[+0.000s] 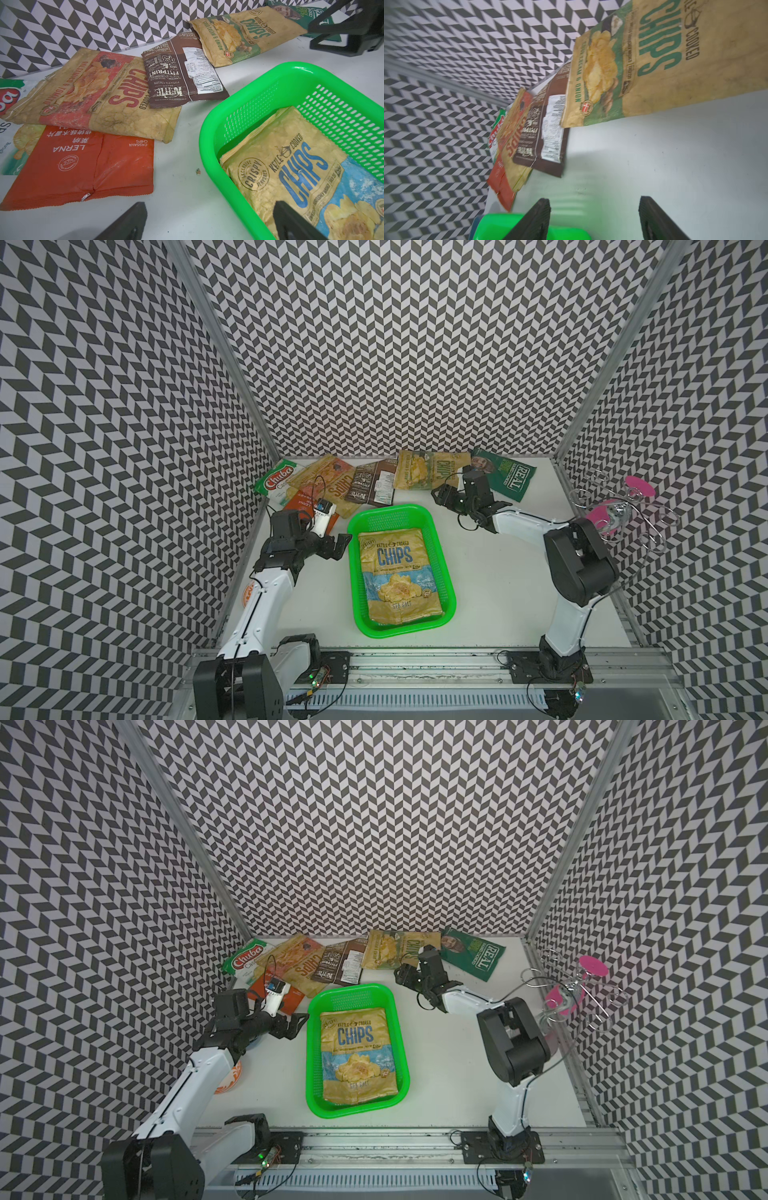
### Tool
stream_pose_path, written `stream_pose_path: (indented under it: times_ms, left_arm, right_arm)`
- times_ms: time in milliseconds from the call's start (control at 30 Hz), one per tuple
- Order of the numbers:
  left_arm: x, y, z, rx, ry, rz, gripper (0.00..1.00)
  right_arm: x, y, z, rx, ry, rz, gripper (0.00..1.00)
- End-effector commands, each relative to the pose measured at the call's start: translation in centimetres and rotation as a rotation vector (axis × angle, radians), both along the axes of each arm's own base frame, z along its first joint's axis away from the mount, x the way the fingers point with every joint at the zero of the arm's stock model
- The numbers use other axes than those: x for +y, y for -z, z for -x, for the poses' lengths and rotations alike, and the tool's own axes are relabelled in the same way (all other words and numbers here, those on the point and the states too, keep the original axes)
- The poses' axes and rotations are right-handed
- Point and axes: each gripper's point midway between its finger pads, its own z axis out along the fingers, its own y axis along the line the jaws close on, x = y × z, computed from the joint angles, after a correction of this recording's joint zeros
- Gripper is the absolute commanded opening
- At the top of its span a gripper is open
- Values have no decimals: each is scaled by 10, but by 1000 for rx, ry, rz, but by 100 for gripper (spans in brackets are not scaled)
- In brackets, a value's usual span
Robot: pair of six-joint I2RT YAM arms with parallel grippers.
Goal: Put the potato chips into the basket
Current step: Place the potato chip in the basket, then pick up the potato chip from the center of the board.
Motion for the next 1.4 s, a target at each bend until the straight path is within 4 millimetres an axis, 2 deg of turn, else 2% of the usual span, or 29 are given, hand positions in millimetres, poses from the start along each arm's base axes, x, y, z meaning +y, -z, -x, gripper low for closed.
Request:
stream_pose_path:
  times_ms: [0, 167, 300, 333, 433, 700, 833, 1000, 1067, 1133, 1167, 1233, 1333, 1367]
  left_arm:
    - [-4, 1, 5, 13, 28, 12, 99]
    - [-4, 3, 6, 16, 30, 13, 99]
    - [-3, 1, 5, 8, 24, 9, 99]
    - [-3, 1, 5, 9, 23, 8, 99]
    - [-2, 1, 5, 9, 21, 6, 99]
    - [-3, 1, 5, 5, 22, 6, 99]
    - [-3, 1, 5, 6, 21, 7, 99]
    - [-3, 1, 5, 4, 21, 7, 99]
    - [-3, 0, 5, 3, 21, 7, 99]
    - [-3, 0, 5, 3, 21, 7, 99]
    - [-3, 0, 5, 2, 21, 7, 99]
    - [-3, 0, 6, 3, 22, 6, 99]
    - [-3, 0, 6, 1, 23, 6, 99]
    - [-3, 0, 7, 1, 23, 7, 99]
  right_arm:
    - [-1, -12, -35, -88, 95, -24, 72]
    - [0, 10, -59, -60, 110, -10, 72]
    - [-2, 30, -69, -26, 121, 7, 72]
    - [-23, 33, -78, -10, 276, -9, 72]
    - [-31, 40, -78, 7, 324, -10, 72]
    - [-62, 54, -77, 13, 428, 10, 72]
    - [-70, 62, -85, 35, 407, -27, 70]
    - [-67, 57, -98, -8, 382, -50, 67]
    - [-64, 55, -104, -18, 366, -50, 63]
    - [-59, 50, -108, -35, 345, -52, 55]
    - [-58, 47, -109, -44, 338, -51, 50]
    - [-57, 36, -110, -70, 327, -48, 29]
    - [-57, 12, -107, -116, 317, -36, 10]
    - [-57, 4, -105, -132, 316, -31, 6]
